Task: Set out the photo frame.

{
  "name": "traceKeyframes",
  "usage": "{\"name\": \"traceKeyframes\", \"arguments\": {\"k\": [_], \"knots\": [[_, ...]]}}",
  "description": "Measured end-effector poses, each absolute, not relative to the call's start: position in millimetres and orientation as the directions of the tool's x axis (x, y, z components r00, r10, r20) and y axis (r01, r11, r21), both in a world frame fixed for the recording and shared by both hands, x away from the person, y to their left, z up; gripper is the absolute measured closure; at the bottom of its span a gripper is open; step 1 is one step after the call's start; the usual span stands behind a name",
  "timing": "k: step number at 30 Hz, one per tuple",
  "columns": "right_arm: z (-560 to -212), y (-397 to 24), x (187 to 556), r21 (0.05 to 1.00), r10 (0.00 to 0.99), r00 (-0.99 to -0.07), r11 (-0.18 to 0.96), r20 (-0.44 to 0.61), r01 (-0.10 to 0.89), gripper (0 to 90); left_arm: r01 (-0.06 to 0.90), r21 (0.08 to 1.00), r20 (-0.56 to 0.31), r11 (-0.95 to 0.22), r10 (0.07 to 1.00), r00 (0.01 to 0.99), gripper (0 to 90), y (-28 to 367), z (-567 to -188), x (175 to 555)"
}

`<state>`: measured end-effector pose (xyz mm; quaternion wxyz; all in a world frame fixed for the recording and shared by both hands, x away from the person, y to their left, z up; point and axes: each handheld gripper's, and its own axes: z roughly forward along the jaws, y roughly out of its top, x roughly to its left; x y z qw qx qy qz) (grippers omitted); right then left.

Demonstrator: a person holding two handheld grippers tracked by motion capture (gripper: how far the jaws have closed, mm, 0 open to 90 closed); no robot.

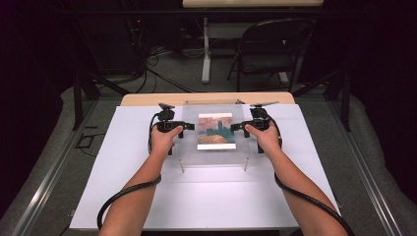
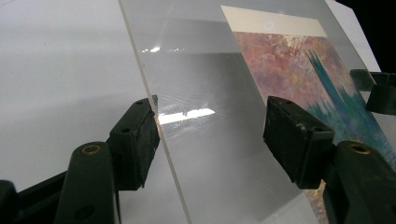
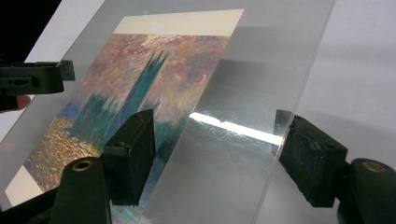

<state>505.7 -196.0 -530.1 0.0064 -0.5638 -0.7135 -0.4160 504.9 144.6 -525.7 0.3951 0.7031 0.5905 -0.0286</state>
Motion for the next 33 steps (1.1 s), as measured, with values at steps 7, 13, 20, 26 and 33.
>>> {"name": "traceKeyframes", "arguments": {"k": [7,13,20,26,33], "knots": [[-522.7,-194.9,501.8,0.600,0.805,-0.378,0.035,0.457,0.799,29.7,0.845,0.534,-0.509,0.021,0.807,0.301,39.1,146.5,-518.8,501.2],[-512.3,-193.3,496.0,0.626,0.809,-0.402,0.055,0.429,0.778,30.2,0.827,0.562,-0.488,0.001,0.808,0.330,41.2,148.6,-508.1,495.4],[-496.2,-194.8,486.6,0.648,0.810,-0.432,0.087,0.396,0.757,33.8,0.807,0.590,-0.465,-0.018,0.810,0.358,44.2,149.7,-493.6,486.0],[-488.7,-195.9,481.2,0.657,0.809,-0.441,0.093,0.388,0.748,36.4,0.800,0.599,-0.458,-0.029,0.808,0.372,46.7,152.0,-484.6,480.1],[-480.7,-196.3,473.6,0.673,0.811,-0.459,0.113,0.363,0.731,38.0,0.789,0.613,-0.454,-0.033,0.803,0.386,49.4,154.7,-477.1,472.6]]}}
